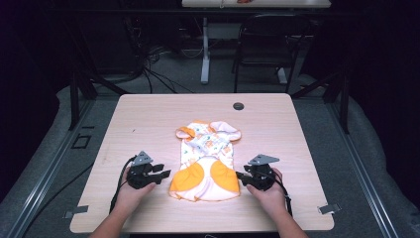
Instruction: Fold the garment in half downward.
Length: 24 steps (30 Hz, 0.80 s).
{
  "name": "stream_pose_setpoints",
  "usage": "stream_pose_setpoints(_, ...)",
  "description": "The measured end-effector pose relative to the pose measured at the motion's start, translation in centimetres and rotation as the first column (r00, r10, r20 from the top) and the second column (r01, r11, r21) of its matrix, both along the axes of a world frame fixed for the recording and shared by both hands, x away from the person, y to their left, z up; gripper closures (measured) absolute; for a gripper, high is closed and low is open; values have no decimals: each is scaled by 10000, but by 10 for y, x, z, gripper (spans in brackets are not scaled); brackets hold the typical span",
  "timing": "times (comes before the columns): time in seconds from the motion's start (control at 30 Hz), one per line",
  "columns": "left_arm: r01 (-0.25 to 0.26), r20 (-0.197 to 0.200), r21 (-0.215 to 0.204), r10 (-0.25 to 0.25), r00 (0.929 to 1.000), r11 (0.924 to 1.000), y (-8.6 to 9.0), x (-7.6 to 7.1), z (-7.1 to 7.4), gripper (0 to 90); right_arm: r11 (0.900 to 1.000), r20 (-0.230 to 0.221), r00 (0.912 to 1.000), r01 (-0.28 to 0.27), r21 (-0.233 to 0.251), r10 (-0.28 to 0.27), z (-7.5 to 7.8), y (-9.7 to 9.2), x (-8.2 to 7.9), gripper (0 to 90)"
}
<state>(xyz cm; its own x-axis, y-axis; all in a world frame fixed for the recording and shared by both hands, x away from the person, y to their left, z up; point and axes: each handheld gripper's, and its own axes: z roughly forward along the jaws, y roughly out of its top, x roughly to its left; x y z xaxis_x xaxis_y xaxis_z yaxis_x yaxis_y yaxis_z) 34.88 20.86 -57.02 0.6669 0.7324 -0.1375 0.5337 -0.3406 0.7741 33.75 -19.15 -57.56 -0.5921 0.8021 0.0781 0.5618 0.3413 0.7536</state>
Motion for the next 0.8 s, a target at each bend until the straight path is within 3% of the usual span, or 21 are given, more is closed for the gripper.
stream_pose_setpoints(0.17, 68, 8, -22, -68, 10000, 10000, -8, 7, 0, 567, 9999, -88, 9999, -109, 65, 110, 4, 2, 5, 537)
stream_pose_setpoints(0.2, 38, -169, -100, -40, 9998, 9999, -11, 11, 0, 567, 9998, -36, 9998, -176, 73, 176, 7, 4, 9, 554)
stream_pose_setpoints(0.33, 88, -516, -261, -102, 9986, 9996, -24, 30, 5, 622, 9978, 96, 9982, -596, -287, 599, 17, 14, 26, 640)
stream_pose_setpoints(0.47, 177, -481, -153, -184, 9987, 9997, -44, 50, 8, 683, 9974, 4, 9979, -653, -296, 653, 19, 28, 50, 671)
stream_pose_setpoints(0.6, 291, -364, 187, -284, 9989, 9994, -59, 61, 8, 727, 9983, -189, 9983, -555, -190, 551, 18, 38, 65, 710)
stream_pose_setpoints(0.63, 435, -250, 554, -422, 9988, 9975, -69, 66, 6, 736, 9979, -258, 9982, -541, -352, 532, 16, 44, 72, 737)
stream_pose_setpoints(0.73, 537, -211, 885, -521, 9984, 9946, -77, 70, 2, 766, 9955, -515, 9972, -574, -754, 536, 8, 50, 78, 770)
stream_pose_setpoints(0.8, 721, -320, 1409, -683, 9972, 9874, -83, 72, -5, 779, 9919, -541, 9965, -689, -1063, 634, 2, 53, 79, 775)
